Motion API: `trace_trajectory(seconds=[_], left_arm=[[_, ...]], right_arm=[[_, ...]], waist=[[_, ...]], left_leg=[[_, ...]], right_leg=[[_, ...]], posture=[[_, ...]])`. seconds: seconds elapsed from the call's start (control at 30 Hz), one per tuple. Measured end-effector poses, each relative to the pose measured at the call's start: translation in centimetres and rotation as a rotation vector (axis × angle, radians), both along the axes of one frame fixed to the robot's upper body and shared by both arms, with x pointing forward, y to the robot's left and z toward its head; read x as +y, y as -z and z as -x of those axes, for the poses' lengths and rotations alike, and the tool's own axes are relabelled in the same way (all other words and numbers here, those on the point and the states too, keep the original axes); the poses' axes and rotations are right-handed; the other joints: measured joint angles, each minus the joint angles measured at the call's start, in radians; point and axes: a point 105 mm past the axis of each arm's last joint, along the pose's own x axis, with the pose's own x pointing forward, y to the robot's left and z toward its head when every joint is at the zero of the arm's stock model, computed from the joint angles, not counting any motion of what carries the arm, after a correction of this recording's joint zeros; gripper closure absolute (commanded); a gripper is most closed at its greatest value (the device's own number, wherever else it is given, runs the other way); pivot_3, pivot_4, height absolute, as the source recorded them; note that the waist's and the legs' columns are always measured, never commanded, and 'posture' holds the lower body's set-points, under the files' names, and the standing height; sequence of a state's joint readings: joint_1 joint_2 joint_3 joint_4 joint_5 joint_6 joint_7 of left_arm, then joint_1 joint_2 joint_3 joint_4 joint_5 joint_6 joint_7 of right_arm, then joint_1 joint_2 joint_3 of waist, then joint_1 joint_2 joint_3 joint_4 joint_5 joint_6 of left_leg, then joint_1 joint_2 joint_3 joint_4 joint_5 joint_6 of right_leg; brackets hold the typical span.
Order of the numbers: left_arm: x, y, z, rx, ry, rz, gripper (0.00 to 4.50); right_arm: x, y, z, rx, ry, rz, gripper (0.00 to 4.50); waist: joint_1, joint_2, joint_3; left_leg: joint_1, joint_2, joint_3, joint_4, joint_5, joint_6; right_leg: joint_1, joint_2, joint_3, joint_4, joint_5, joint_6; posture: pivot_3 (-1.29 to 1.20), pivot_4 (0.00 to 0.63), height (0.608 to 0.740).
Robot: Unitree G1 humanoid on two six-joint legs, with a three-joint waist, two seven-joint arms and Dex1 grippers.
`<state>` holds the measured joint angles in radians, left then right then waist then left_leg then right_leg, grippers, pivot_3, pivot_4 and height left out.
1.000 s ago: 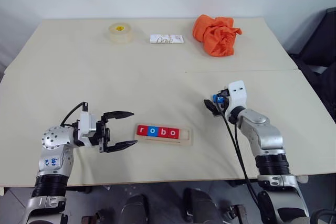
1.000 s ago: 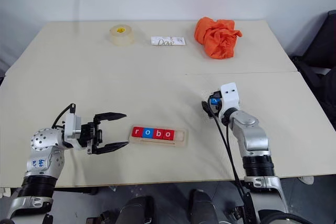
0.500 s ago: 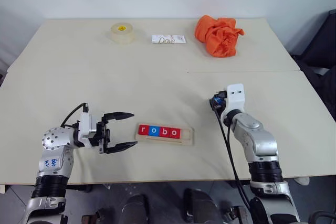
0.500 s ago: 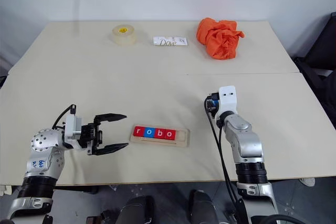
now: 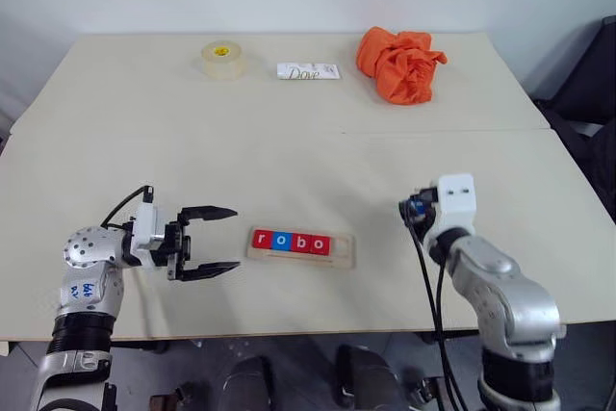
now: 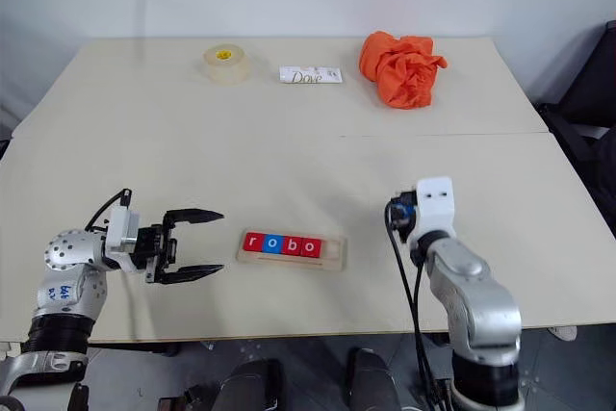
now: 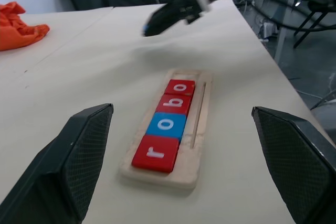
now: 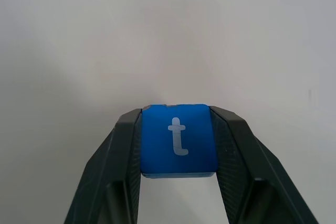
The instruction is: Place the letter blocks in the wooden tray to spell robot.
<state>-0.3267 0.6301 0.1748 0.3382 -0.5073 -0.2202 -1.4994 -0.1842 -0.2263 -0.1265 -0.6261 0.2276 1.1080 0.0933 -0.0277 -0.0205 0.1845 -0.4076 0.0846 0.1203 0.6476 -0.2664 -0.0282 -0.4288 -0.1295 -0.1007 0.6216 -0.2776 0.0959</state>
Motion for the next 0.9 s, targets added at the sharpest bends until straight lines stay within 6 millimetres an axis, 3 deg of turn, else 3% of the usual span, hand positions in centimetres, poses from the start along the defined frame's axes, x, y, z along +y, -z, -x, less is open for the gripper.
trace_trajectory(seconds=[0.1,0.33,0.63,0.9], left_arm=[[0.7,0.0,0.0,0.007,-0.022,-0.01,0.0],[1.1,0.6,0.3,0.032,-0.034,-0.009,0.0],[1.2,0.6,0.4,0.034,-0.038,-0.016,0.0],[0.8,0.6,0.4,0.03,-0.026,0.006,0.0]], right_arm=[[-0.1,0.7,1.5,0.047,0.008,0.008,3.02],[1.0,1.4,1.9,0.088,0.003,-0.042,3.02],[0.8,1.6,2.2,0.089,-0.03,-0.023,0.09],[0.2,-1.7,1.7,-0.017,-0.302,0.173,0.04]], waist=[[-0.003,0.0,0.0],[-0.001,0.0,0.0],[-0.001,0.0,0.0],[-0.001,0.0,0.0]], left_leg=[[0.0,0.0,0.0,0.0,0.0,0.0],[0.0,0.0,-0.001,0.0,0.0,0.0],[0.0,0.0,-0.001,-0.001,0.0,0.0],[0.0,0.0,-0.001,-0.001,0.0,0.0]], right_leg=[[0.0,0.0,0.0,0.0,0.0,0.0],[0.0,0.0,0.0,0.0,0.0,-0.001],[0.0,0.0,0.0,-0.001,0.0,-0.001],[0.0,0.0,-0.001,-0.001,0.0,0.0]], posture=[[0.0,0.15,0.74],[0.0,0.15,0.74],[0.0,0.15,0.74],[0.0,0.15,0.74]])
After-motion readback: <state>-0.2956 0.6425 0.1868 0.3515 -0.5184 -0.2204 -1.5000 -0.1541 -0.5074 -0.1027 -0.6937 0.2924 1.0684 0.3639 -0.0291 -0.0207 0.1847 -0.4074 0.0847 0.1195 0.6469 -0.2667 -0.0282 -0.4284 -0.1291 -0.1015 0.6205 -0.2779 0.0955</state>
